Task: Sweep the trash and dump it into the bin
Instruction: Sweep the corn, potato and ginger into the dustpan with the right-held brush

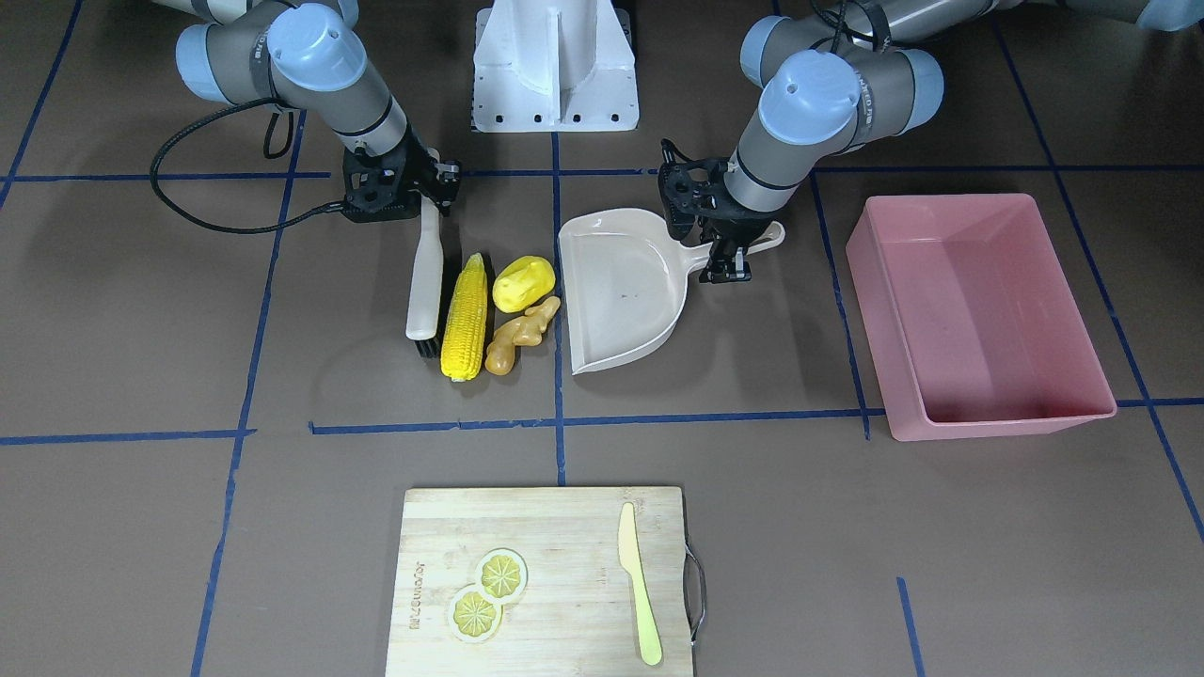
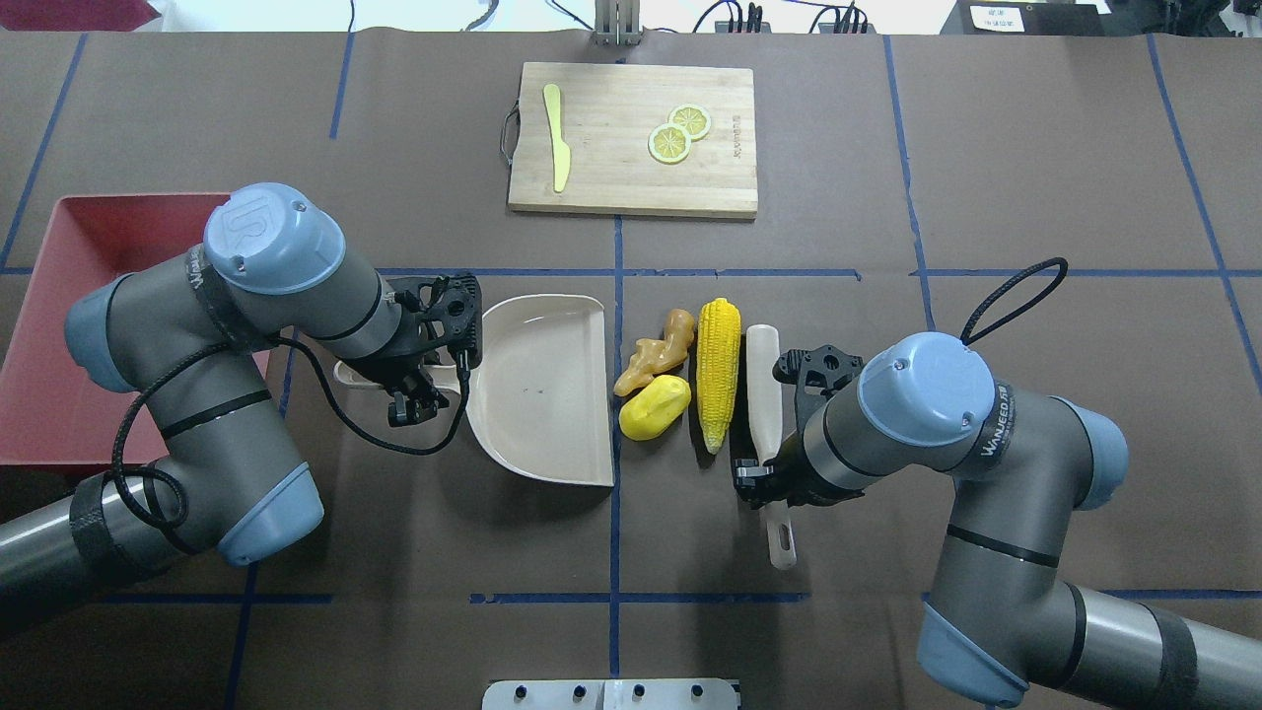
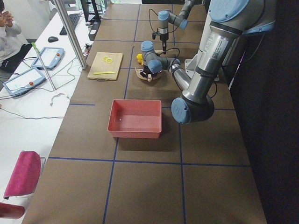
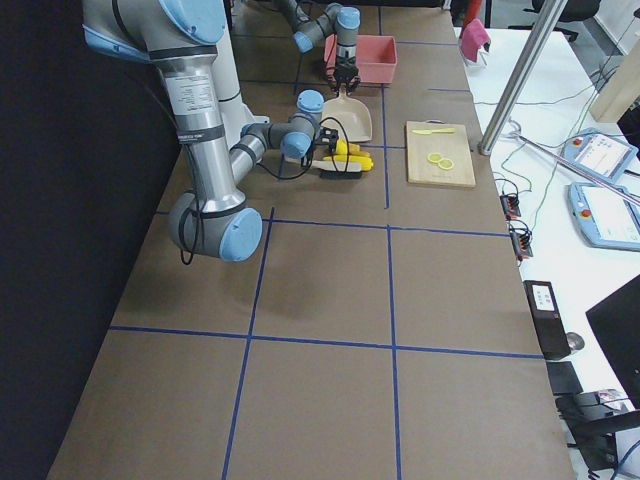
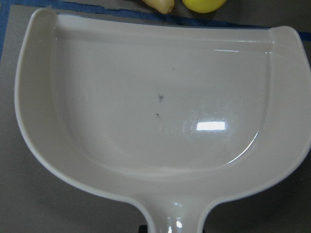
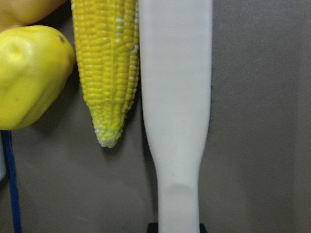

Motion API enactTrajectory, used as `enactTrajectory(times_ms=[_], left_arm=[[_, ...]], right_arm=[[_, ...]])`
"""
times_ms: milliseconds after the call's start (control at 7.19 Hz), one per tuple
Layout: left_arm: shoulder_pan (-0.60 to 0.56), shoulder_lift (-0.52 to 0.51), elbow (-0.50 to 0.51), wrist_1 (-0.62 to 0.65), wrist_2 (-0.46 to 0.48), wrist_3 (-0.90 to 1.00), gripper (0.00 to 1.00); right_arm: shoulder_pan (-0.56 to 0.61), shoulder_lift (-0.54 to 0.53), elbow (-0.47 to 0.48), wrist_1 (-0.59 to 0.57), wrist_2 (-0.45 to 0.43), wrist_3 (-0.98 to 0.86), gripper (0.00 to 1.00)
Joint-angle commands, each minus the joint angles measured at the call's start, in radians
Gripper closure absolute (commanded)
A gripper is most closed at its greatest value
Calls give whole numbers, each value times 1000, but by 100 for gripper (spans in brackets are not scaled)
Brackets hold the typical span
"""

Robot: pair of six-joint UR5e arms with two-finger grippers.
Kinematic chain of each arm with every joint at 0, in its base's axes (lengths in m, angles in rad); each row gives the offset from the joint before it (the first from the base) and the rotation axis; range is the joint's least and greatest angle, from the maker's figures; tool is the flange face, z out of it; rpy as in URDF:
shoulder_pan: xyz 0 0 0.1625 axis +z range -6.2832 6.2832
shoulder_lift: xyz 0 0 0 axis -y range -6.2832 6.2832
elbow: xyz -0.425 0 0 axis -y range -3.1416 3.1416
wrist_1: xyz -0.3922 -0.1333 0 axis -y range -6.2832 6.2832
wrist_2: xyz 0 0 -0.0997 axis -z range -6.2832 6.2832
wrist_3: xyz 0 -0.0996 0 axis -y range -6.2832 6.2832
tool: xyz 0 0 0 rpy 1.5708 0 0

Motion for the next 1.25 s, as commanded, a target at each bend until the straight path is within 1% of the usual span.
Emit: enactTrajectory(times_ms=[0,417,557,835,974,1113], left_arm=[[0,0,0,-2,0,0,100],[0,0,0,0,0,0,100],[0,0,0,0,0,0,100],[0,2,0,0,0,0,100],[0,2,0,0,0,0,100],[0,2,0,0,0,0,100]], right_arm=[[-1,46,-38,-1,-3,0,100],[-8,86,-64,0,-31,0,100],[-24,111,-75,-1,-55,-1,100],[-42,173,-119,-1,-77,-1,100],[-53,192,-124,-1,-95,-3,100],[-58,215,-146,-1,-97,-1,100]])
